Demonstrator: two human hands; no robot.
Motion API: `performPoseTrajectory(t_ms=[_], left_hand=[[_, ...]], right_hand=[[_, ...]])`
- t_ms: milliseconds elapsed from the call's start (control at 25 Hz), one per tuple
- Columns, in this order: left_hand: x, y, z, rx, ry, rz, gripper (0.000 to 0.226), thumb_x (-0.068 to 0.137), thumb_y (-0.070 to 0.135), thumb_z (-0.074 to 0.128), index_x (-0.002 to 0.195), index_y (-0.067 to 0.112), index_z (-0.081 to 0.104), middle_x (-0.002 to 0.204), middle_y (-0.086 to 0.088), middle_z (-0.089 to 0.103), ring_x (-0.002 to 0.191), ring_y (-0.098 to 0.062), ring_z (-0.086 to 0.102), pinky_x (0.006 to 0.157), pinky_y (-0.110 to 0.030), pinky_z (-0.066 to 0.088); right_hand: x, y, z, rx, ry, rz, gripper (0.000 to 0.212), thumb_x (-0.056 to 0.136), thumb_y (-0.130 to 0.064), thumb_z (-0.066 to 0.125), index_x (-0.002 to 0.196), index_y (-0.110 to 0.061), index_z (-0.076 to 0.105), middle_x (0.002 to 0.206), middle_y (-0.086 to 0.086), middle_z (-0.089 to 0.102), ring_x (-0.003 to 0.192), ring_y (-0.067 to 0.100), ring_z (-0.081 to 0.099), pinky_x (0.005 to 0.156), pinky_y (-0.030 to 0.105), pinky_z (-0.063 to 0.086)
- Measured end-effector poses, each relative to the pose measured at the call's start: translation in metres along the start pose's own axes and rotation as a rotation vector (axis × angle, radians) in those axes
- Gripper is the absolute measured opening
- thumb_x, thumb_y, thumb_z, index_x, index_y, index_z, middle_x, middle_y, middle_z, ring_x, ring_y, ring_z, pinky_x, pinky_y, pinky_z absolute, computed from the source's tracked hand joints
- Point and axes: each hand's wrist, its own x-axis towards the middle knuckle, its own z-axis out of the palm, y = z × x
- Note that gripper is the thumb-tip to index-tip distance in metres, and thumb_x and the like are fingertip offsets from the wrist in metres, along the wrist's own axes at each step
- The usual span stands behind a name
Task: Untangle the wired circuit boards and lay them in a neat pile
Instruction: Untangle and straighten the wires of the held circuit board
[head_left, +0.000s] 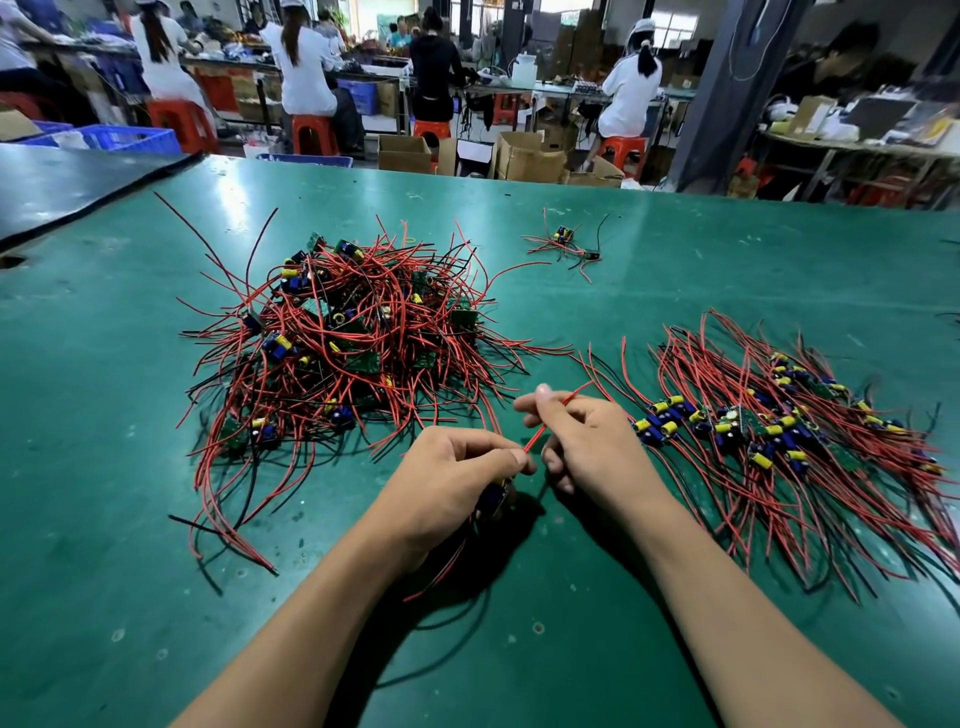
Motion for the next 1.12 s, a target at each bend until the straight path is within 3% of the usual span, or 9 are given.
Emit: performPoseTrajectory(t_ms=[240, 400, 520, 640, 720, 800, 920, 1000, 1120], left_hand=[[0.0, 0.004, 0.003, -0.037, -0.015, -0.031, 0.017, 0.089, 0.006, 0.064, 0.076, 0.004, 0.075, 0.053, -0.008, 0.057, 0.044, -0.013, 0.044, 0.046, -0.018, 0.037], [0.0, 0.004, 0.0, -0.028, -0.027, -0.028, 0.017, 0.089, 0.007, 0.065, 0.076, 0.005, 0.076, 0.052, -0.001, 0.055, 0.045, -0.012, 0.044, 0.047, -0.018, 0.037], [0.001, 0.003, 0.0, -0.02, -0.002, -0.014, 0.016, 0.089, 0.007, 0.065, 0.078, 0.003, 0.076, 0.051, 0.004, 0.054, 0.046, -0.011, 0.043, 0.047, -0.02, 0.036], [0.0, 0.001, 0.002, -0.052, 0.016, 0.019, 0.016, 0.091, 0.004, 0.061, 0.082, 0.001, 0.075, 0.061, -0.002, 0.067, 0.053, -0.012, 0.054, 0.053, -0.021, 0.044], [0.0, 0.001, 0.003, -0.084, -0.015, 0.047, 0.018, 0.091, -0.001, 0.058, 0.084, -0.003, 0.075, 0.083, -0.004, 0.076, 0.073, -0.012, 0.068, 0.065, -0.022, 0.053], [0.0, 0.001, 0.002, -0.043, -0.035, 0.069, 0.019, 0.09, -0.003, 0.059, 0.082, -0.003, 0.076, 0.092, 0.004, 0.077, 0.088, -0.002, 0.068, 0.077, -0.019, 0.053], [0.0, 0.001, 0.0, 0.026, -0.028, 0.033, 0.018, 0.089, 0.004, 0.064, 0.075, 0.003, 0.075, 0.056, 0.009, 0.059, 0.05, -0.004, 0.05, 0.051, -0.018, 0.039], [-0.001, 0.001, -0.001, 0.052, -0.038, 0.001, 0.018, 0.089, 0.01, 0.066, 0.074, 0.007, 0.076, 0.05, 0.002, 0.05, 0.045, -0.01, 0.04, 0.046, -0.019, 0.032], [-0.001, 0.003, -0.002, 0.055, -0.093, -0.012, 0.018, 0.089, 0.012, 0.067, 0.075, 0.01, 0.077, 0.052, -0.001, 0.051, 0.045, -0.011, 0.042, 0.046, -0.019, 0.033]], right_hand=[[0.01, 0.005, -0.006, -0.034, 0.194, -0.121, 0.035, 0.101, -0.045, 0.055, 0.089, -0.018, 0.074, 0.045, -0.01, 0.051, 0.034, 0.011, 0.038, 0.04, 0.021, 0.03], [0.012, 0.004, -0.001, 0.088, 0.233, -0.038, 0.053, 0.103, -0.051, 0.046, 0.076, -0.015, 0.073, 0.049, -0.001, 0.052, 0.035, 0.012, 0.04, 0.036, 0.018, 0.028], [0.009, -0.002, 0.005, 0.302, 0.161, 0.082, 0.059, 0.104, -0.051, 0.041, 0.075, -0.007, 0.068, 0.047, 0.0, 0.043, 0.034, 0.009, 0.034, 0.035, 0.015, 0.024], [-0.005, -0.002, 0.011, 0.248, -0.054, 0.115, 0.043, 0.099, -0.047, 0.055, 0.091, -0.009, 0.073, 0.049, -0.005, 0.041, 0.037, 0.005, 0.032, 0.036, 0.015, 0.024], [-0.015, 0.0, 0.014, 0.191, -0.188, 0.119, 0.032, 0.097, -0.039, 0.062, 0.096, -0.009, 0.075, 0.047, -0.009, 0.042, 0.037, 0.002, 0.032, 0.035, 0.013, 0.025], [-0.017, 0.001, 0.013, 0.135, -0.196, 0.098, 0.033, 0.099, -0.038, 0.06, 0.095, -0.009, 0.076, 0.047, -0.007, 0.039, 0.037, 0.003, 0.029, 0.036, 0.013, 0.024], [-0.01, 0.001, 0.006, 0.017, -0.053, 0.059, 0.041, 0.101, -0.044, 0.054, 0.091, -0.011, 0.077, 0.046, -0.005, 0.03, 0.036, 0.005, 0.025, 0.038, 0.014, 0.023], [-0.003, 0.002, -0.001, -0.019, 0.058, 0.048, 0.044, 0.102, -0.045, 0.051, 0.091, -0.01, 0.075, 0.046, -0.004, 0.029, 0.035, 0.006, 0.025, 0.037, 0.014, 0.024], [0.003, 0.002, -0.01, 0.025, 0.16, 0.03, 0.044, 0.103, -0.045, 0.05, 0.089, -0.009, 0.073, 0.048, -0.002, 0.027, 0.038, 0.008, 0.021, 0.036, 0.016, 0.022]])
